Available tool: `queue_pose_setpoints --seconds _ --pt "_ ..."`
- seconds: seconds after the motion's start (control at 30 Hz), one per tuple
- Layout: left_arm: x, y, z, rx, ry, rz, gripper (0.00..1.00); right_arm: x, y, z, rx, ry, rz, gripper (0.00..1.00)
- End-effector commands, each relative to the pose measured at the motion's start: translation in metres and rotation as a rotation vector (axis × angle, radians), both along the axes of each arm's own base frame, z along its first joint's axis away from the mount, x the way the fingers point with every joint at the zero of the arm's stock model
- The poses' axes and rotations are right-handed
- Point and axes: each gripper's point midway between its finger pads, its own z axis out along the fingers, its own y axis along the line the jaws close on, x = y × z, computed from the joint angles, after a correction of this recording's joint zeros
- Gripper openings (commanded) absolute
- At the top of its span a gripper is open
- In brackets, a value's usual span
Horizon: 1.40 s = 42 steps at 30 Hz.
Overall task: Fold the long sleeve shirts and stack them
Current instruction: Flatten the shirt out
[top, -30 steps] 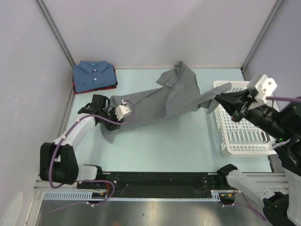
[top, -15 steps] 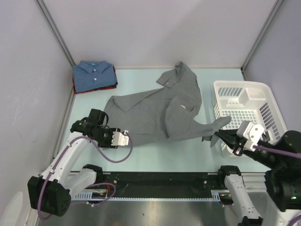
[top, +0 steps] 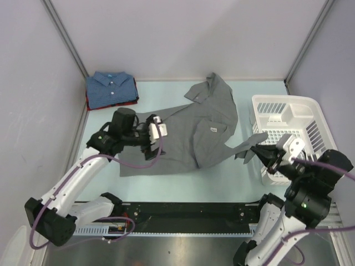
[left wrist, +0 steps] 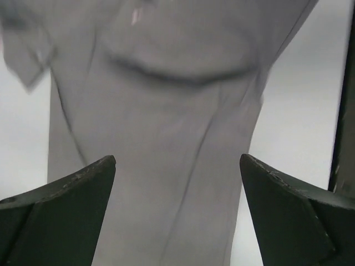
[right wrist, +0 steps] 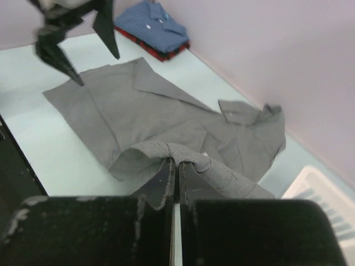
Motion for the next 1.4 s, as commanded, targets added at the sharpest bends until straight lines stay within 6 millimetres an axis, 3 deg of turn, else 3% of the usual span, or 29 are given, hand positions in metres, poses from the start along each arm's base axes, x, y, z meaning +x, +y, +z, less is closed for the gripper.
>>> queue_pose_setpoints --seconds 0.0,0.03,0.1,0.23,0.33,0.37,0.4,0.43,0.47,0.5,0.57,0.6,0.67,0.7,0.87,0.93,1.07,1.23,1.37 --pt "-0.006 -0.077 0.071 -0.257 -0.041 0.019 1.0 0.028 -0.019 0.01 0.144 0.096 0.043 0.0" --pt "-0.001 -0.077 0.074 -0.253 -0.051 0.048 0.99 0.037 -0.024 0.007 0.261 0.239 0.033 0.0" --pt "0.011 -0.071 0.071 -0.233 -0.057 0.124 0.99 0.065 -0.041 0.0 0.35 0.321 -0.053 0.0" --pt "0.035 -0.046 0.061 -0.163 -0.139 0.291 0.99 0.108 -0.046 -0.02 0.526 0.562 -0.16 0.0" --pt "0.053 -0.024 0.063 -0.148 -0.19 0.436 0.99 0.127 -0.021 -0.028 0.526 0.614 -0.15 0.0" --pt "0.051 -0.026 0.065 -0.161 -0.176 0.415 0.99 0.121 0.008 -0.027 0.49 0.624 -0.076 0.0" --pt "0.047 -0.027 0.065 -0.169 -0.146 0.395 1.0 0.134 0.015 -0.037 0.463 0.627 -0.134 0.0" --pt "0.047 -0.026 0.071 -0.189 -0.134 0.384 0.99 0.135 0.026 -0.037 0.42 0.621 -0.13 0.0" --pt "0.037 -0.033 0.071 -0.206 -0.094 0.333 0.99 0.131 0.049 -0.05 0.326 0.621 -0.133 0.0" --pt "0.032 -0.038 0.076 -0.229 -0.078 0.309 0.99 0.137 0.058 -0.059 0.281 0.637 -0.152 0.0" --pt "0.02 -0.049 0.086 -0.308 -0.025 0.272 1.0 0.141 0.069 -0.042 0.261 0.545 -0.178 0.0" --pt "0.007 -0.059 0.091 -0.35 0.016 0.199 0.99 0.128 0.084 -0.03 0.265 0.501 -0.128 0.0" --pt "-0.007 -0.073 0.108 -0.429 0.042 0.152 0.99 0.126 0.088 -0.009 0.318 0.402 -0.139 0.0" --pt "-0.01 -0.078 0.118 -0.453 0.04 0.139 0.99 0.108 0.1 0.002 0.326 0.368 -0.079 0.0" --pt "-0.028 -0.111 0.149 -0.562 0.03 0.039 0.99 0.108 0.102 -0.001 0.315 0.346 -0.118 0.0" --pt "-0.032 -0.121 0.144 -0.547 -0.021 0.037 0.99 0.105 0.105 0.003 0.314 0.337 -0.088 0.0" --pt "-0.018 -0.133 0.154 -0.591 -0.087 0.07 0.99 0.088 0.116 0.006 0.273 0.345 0.054 0.01" --pt "-0.025 -0.157 0.154 -0.561 -0.124 -0.006 0.99 0.067 0.128 0.017 0.238 0.328 0.215 0.08" --pt "-0.019 -0.167 0.141 -0.515 -0.068 0.01 0.84 0.062 0.132 0.026 0.238 0.303 0.266 0.07"
